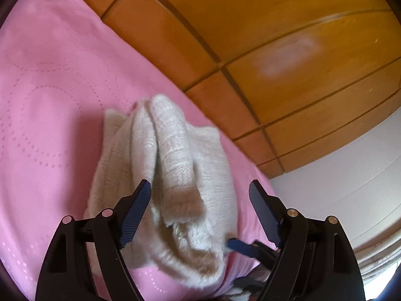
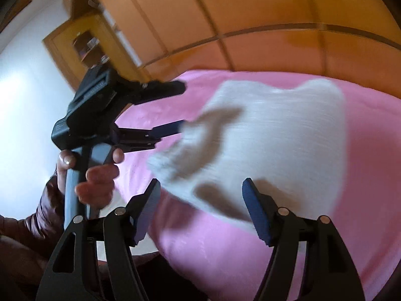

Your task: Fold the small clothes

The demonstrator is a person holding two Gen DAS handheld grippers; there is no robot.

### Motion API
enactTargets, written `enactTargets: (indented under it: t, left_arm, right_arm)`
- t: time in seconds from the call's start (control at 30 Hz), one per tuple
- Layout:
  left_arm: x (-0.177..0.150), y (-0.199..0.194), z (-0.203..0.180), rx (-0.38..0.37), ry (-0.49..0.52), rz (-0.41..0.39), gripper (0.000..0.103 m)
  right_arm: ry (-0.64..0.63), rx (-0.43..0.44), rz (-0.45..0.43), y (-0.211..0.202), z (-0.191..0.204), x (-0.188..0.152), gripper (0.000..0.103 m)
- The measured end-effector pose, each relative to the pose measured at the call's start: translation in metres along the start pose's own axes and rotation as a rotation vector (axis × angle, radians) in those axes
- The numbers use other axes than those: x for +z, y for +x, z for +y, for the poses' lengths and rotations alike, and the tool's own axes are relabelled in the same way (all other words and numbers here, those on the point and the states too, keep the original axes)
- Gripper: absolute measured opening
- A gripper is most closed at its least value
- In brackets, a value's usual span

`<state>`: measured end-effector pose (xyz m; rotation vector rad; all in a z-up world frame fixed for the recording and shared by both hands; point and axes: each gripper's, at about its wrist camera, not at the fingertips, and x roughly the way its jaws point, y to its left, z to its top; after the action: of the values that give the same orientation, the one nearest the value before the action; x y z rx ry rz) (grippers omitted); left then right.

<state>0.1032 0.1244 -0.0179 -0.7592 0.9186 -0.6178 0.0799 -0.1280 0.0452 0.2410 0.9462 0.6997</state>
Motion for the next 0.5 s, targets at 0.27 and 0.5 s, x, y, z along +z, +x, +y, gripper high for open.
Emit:
enactTargets:
  t: [0.27,0.5]
  left_arm:
    - [0.014,0.049,-0.011,0.158,0.041,0.108,0.035]
    - [-0.003,0.023,-0.018,0.350,0.180,-0.024,0.012]
  right_arm:
    - [0.076,-0.219,-0.068,-0.024,-0.052,0.002,0.067]
    - [-0.016,-0.198,-0.003,0.015,-0.027,0.013,0.055]
